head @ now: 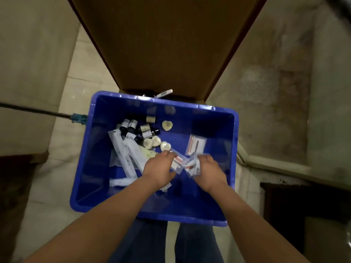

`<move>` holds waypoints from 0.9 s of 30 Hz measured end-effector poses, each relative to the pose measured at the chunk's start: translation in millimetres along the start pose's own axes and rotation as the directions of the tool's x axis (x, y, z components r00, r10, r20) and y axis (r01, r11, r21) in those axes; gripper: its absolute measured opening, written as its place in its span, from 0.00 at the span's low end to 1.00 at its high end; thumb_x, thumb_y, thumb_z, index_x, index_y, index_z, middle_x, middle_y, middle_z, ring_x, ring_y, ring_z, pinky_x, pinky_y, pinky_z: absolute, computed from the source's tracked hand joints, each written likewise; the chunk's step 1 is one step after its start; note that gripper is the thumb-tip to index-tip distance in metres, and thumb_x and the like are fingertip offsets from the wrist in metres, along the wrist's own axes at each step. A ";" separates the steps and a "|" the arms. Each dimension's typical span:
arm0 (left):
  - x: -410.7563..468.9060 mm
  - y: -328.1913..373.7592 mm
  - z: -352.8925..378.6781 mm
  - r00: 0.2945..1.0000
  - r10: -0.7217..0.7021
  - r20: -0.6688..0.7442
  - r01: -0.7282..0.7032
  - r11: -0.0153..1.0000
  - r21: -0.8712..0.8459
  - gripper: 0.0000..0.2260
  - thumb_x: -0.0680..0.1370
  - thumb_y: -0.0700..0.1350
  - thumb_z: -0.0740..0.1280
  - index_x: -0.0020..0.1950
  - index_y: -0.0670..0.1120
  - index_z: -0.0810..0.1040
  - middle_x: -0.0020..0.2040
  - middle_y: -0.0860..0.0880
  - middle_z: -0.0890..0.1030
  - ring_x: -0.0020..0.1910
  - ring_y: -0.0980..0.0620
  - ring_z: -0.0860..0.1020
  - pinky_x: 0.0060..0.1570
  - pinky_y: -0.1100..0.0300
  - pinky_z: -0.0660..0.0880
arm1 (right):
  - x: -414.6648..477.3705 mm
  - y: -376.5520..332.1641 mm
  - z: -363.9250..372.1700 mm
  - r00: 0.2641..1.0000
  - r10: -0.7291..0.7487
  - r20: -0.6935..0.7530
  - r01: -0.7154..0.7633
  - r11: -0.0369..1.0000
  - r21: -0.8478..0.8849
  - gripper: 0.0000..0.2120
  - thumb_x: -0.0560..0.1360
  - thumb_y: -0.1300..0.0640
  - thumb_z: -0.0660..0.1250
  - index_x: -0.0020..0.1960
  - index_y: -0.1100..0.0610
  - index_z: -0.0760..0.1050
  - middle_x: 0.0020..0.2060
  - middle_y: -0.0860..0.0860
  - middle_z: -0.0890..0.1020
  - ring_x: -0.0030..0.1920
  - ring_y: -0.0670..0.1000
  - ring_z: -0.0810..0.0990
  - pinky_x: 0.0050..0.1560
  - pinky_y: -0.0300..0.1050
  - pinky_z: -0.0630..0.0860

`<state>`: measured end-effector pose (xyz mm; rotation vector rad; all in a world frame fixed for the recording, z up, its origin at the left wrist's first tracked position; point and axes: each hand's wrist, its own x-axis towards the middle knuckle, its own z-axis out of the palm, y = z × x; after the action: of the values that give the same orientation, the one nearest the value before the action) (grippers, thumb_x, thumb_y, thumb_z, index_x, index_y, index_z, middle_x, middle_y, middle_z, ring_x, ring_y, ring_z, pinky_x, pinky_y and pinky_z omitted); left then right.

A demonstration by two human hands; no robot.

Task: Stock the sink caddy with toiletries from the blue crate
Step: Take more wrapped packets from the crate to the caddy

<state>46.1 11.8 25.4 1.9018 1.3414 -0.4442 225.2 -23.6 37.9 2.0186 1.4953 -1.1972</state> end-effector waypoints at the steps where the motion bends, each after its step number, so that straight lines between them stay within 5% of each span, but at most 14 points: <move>1: 6.7 -1.7 5.8 1.000 0.004 0.009 -0.004 1.000 -0.012 0.26 0.76 0.50 0.67 0.73 0.52 0.65 0.69 0.49 0.70 0.64 0.48 0.72 0.54 0.55 0.72 | 7.4 1.7 4.1 1.000 0.011 0.009 -0.011 1.000 0.012 0.31 0.75 0.52 0.69 0.75 0.51 0.60 0.71 0.55 0.63 0.67 0.58 0.69 0.61 0.54 0.75; 14: 62.8 -5.6 53.2 0.992 0.104 0.074 -0.101 0.994 -0.044 0.23 0.76 0.46 0.66 0.71 0.55 0.70 0.64 0.49 0.73 0.62 0.46 0.73 0.56 0.50 0.75 | 67.3 15.6 30.5 0.997 0.080 0.007 -0.080 0.997 0.001 0.33 0.73 0.65 0.68 0.73 0.53 0.57 0.69 0.55 0.62 0.56 0.60 0.75 0.51 0.56 0.78; 22: 67.5 -11.5 70.4 0.993 0.104 0.049 -0.104 0.994 -0.014 0.18 0.79 0.46 0.64 0.69 0.56 0.73 0.63 0.51 0.73 0.59 0.48 0.74 0.50 0.51 0.77 | 75.6 12.7 39.0 0.990 0.109 -0.088 -0.114 0.992 -0.055 0.26 0.72 0.68 0.65 0.67 0.56 0.60 0.62 0.57 0.67 0.40 0.56 0.73 0.36 0.50 0.71; 27: 64.3 -9.8 70.2 0.994 0.102 0.039 -0.101 0.995 -0.017 0.18 0.78 0.48 0.64 0.69 0.54 0.73 0.63 0.49 0.72 0.59 0.47 0.74 0.52 0.49 0.77 | 72.6 13.4 35.1 0.982 0.074 -0.174 -0.086 0.994 -0.061 0.18 0.74 0.70 0.59 0.62 0.57 0.67 0.54 0.56 0.75 0.39 0.57 0.74 0.35 0.48 0.71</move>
<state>71.8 3.1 -66.4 1.9287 1.2128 -0.4180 228.8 -9.4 -42.5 2.1605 1.4949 -0.9488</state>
